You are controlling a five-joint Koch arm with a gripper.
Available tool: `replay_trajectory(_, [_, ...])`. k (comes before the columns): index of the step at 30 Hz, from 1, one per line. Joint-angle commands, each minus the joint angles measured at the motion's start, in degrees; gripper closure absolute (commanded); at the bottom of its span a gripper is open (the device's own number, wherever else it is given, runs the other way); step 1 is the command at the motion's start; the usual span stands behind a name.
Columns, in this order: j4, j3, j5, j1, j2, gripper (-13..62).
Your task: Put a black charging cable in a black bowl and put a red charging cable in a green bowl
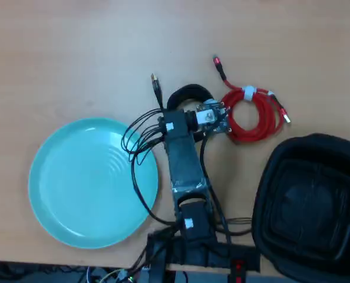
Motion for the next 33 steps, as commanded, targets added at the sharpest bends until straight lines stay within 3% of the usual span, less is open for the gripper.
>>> replay_trajectory(1, [0.97,0.62,-0.09,0.26,2.72,10.3])
replay_trajectory(3, [-0.09,2.9,0.18,0.53,2.64,0.4])
replay_trajectory(5, [-2.81,5.98,0.53,0.53,2.64,-3.8])
replay_trajectory(13, [-15.03,14.33,0.88,2.9,1.23,-3.7])
replay_trajectory(23, [-14.06,3.43,0.7,3.34,-18.02,-2.7])
replay_trajectory(27, [-13.71,2.64,0.7,3.16,-18.19,6.9])
replay_trajectory(33, [-12.57,2.9,0.88,2.99,-17.93,40.3])
